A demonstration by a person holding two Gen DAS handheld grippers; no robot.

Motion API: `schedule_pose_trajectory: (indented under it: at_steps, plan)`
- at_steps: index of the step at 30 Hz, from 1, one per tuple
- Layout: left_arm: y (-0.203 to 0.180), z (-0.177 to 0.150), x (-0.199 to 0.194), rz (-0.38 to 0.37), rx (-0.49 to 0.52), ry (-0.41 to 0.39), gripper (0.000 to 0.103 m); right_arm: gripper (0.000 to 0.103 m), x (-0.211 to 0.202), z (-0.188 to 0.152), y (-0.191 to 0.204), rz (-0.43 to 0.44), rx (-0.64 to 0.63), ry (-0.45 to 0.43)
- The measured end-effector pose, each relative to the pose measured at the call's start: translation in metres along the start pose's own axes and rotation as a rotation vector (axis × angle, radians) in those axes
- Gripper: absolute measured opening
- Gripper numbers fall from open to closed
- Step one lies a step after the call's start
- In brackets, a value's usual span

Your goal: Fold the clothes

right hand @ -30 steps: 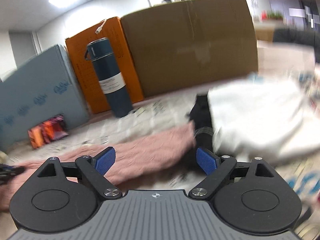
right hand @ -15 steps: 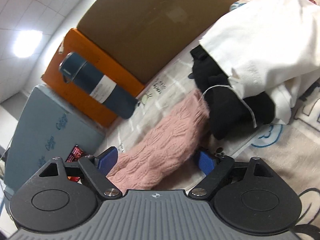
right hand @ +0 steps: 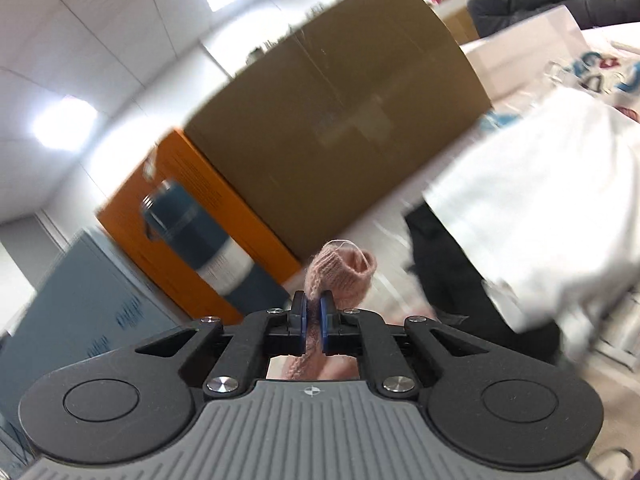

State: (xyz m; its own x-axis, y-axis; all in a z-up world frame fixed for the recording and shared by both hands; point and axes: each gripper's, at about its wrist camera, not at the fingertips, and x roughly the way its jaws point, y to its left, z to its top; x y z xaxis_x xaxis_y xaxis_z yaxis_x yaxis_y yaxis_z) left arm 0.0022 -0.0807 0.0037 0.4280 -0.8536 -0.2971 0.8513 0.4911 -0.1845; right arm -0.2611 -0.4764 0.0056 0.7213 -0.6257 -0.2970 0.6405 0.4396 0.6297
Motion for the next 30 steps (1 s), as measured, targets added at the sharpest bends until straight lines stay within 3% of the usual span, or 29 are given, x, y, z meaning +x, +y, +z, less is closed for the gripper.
schedule_pose_trajectory:
  at_steps: [5,9,11,12,13,15,17,20,21,22,23,30]
  plan:
    - [-0.003,0.0,-0.005,-0.02,0.002,-0.014,0.061,0.006,0.024,-0.007,-0.021,-0.161,0.01,0.116]
    - [-0.005,0.0,-0.008,-0.021,0.0,-0.023,0.073,0.012,0.018,-0.01,-0.03,-0.179,0.044,0.151]
    - [-0.004,0.0,-0.008,-0.017,-0.011,-0.021,0.079,0.043,0.006,-0.008,-0.026,-0.177,0.058,0.13]
    - [-0.003,0.0,-0.008,-0.017,-0.019,-0.021,0.081,0.065,0.0,-0.009,-0.024,-0.169,0.071,0.12]
    - [-0.002,0.0,-0.009,-0.019,-0.027,-0.02,0.082,0.071,-0.002,-0.009,-0.022,-0.158,0.089,0.122]
    - [-0.001,0.0,-0.009,-0.02,-0.042,-0.022,0.09,0.071,-0.002,-0.012,-0.02,-0.13,0.139,0.155]
    - [0.0,0.001,-0.01,-0.015,-0.053,-0.024,0.09,0.071,0.007,-0.014,-0.023,-0.108,0.213,0.199]
    - [0.003,0.001,-0.012,-0.017,-0.069,-0.033,0.09,0.066,0.027,-0.021,-0.027,-0.148,0.26,0.212]
    - [0.004,0.001,-0.013,-0.016,-0.075,-0.036,0.09,0.054,0.032,-0.023,-0.025,-0.158,0.243,0.188]
    - [0.006,0.001,-0.014,-0.013,-0.081,-0.039,0.09,0.026,0.036,-0.025,-0.022,-0.171,0.219,0.175]
    - [0.007,0.001,-0.014,-0.008,-0.088,-0.04,0.09,0.016,0.039,-0.028,-0.02,-0.177,0.192,0.172]
    - [0.016,-0.001,-0.012,0.029,-0.135,-0.039,0.092,0.015,0.007,-0.032,0.012,-0.06,0.058,-0.012]
